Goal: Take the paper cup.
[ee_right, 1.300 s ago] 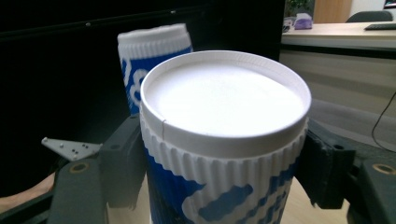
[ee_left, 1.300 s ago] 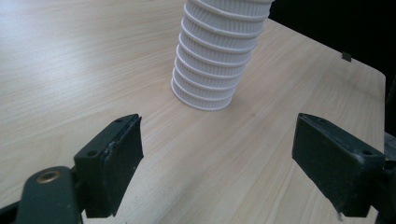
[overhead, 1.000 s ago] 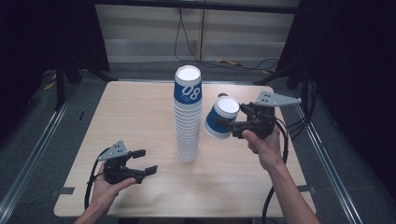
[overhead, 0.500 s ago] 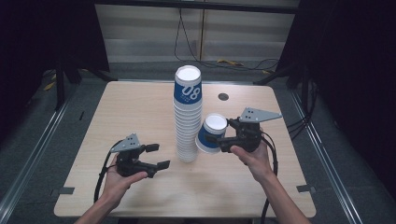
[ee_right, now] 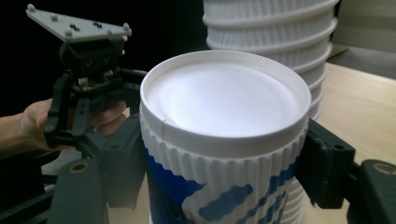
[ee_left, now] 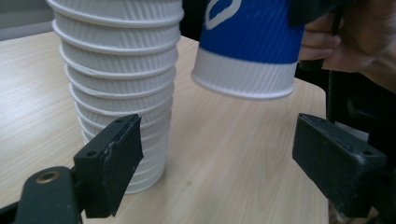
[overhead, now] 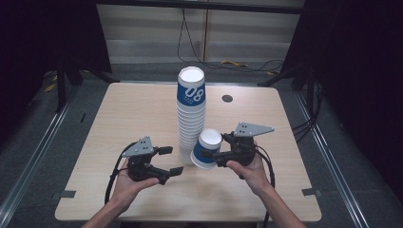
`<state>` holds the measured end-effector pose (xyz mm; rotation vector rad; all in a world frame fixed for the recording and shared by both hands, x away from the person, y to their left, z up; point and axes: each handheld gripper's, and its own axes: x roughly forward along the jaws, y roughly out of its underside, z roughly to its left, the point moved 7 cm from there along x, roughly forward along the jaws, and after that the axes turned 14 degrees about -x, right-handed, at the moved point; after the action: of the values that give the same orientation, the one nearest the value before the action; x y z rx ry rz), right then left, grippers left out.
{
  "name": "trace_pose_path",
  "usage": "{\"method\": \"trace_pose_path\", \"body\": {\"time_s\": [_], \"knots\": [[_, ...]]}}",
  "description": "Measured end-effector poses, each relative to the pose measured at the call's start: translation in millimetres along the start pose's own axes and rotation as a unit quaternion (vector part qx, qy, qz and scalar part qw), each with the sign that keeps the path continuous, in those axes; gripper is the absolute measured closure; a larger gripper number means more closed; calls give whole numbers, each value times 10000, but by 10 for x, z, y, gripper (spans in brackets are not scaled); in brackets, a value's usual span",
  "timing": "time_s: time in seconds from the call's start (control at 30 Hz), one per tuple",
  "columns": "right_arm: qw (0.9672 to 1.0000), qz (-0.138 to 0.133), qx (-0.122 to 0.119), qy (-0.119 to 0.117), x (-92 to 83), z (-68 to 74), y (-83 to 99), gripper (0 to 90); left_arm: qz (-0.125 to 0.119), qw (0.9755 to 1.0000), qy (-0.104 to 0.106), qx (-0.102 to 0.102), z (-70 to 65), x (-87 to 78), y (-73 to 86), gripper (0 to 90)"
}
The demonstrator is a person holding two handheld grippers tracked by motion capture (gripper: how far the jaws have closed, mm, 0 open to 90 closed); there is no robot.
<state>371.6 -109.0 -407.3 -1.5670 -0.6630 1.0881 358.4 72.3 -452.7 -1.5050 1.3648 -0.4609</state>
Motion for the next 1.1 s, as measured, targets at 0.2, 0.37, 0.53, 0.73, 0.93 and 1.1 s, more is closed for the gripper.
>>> {"method": "trace_pose_path", "body": {"time_s": [0.2, 0.37, 0.53, 0.73, 0.93, 1.1], "knots": [[9996, -193, 85, -212, 62, 82, 88, 278, 99, 9999, 120, -20, -86, 27, 94, 164], [9993, -145, 139, -306, 119, 158, 201, 278, 52, 9998, 197, -50, -109, 23, 106, 163], [9992, -104, 142, -361, 165, 195, 255, 279, 91, 9998, 172, -32, -79, 38, 143, 163], [9991, -148, 118, -391, 197, 207, 287, 280, 175, 9996, 221, -22, -91, 73, 174, 163], [9987, -232, 101, -451, 219, 237, 278, 280, 175, 9992, 355, -59, -130, 106, 196, 162], [9985, -195, 132, -498, 265, 260, 311, 282, 174, 9993, 341, -53, -121, 123, 199, 162]]}}
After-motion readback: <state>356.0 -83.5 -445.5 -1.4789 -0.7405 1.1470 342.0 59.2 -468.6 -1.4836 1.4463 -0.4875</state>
